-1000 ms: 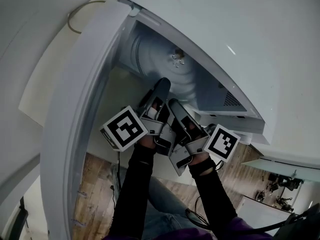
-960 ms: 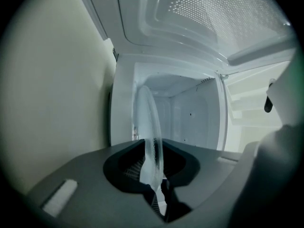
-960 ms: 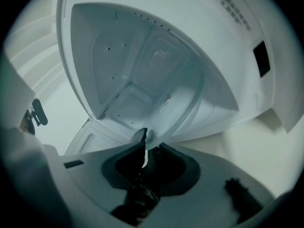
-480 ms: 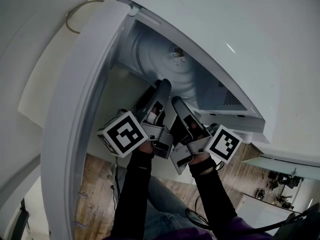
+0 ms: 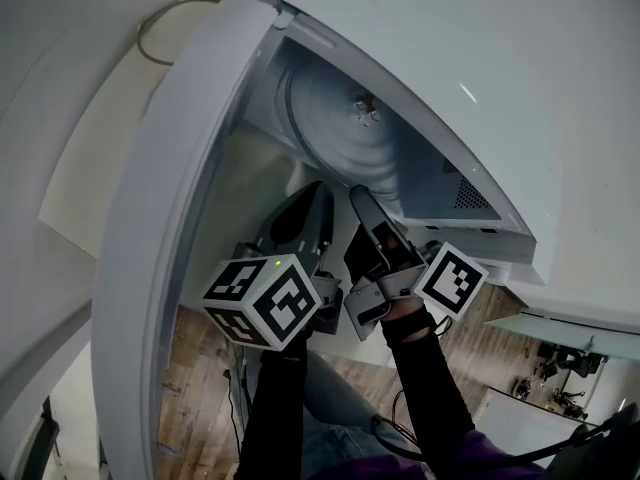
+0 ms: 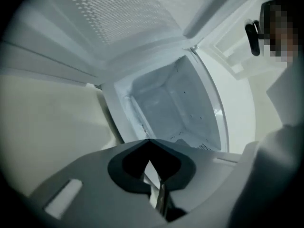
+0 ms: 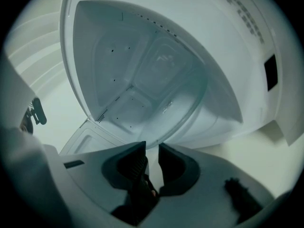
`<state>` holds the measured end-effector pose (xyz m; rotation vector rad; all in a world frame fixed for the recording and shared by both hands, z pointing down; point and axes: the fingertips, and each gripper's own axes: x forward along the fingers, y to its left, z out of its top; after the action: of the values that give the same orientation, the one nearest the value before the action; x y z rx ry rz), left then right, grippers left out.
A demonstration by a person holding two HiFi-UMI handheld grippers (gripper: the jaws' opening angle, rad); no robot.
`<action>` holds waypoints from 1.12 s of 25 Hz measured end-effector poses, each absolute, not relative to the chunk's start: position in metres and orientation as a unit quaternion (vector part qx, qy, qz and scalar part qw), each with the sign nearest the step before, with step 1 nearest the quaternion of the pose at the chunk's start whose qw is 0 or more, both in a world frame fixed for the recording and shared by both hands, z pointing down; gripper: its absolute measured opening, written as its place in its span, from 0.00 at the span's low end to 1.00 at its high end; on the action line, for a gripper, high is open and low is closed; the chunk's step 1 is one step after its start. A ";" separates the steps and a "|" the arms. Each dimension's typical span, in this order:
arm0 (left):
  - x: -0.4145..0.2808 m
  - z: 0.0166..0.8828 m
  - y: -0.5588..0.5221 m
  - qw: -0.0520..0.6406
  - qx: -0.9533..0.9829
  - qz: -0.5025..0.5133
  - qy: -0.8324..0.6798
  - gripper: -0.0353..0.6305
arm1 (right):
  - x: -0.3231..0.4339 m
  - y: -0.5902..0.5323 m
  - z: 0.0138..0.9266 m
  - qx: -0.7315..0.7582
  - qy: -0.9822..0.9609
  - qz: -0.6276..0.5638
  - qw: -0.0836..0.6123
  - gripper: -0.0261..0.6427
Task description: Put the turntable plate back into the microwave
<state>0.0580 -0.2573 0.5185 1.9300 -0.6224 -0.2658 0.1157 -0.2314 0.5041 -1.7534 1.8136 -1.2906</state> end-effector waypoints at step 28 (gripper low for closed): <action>0.065 0.503 -0.266 0.369 0.887 -0.028 -0.275 0.06 | 0.096 -0.239 0.514 -0.615 0.698 -0.365 -0.034 0.15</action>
<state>0.0650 -0.2656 0.5035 2.2768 -0.7062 -0.0717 0.0962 -0.2387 0.5140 -1.9741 2.2426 -1.1725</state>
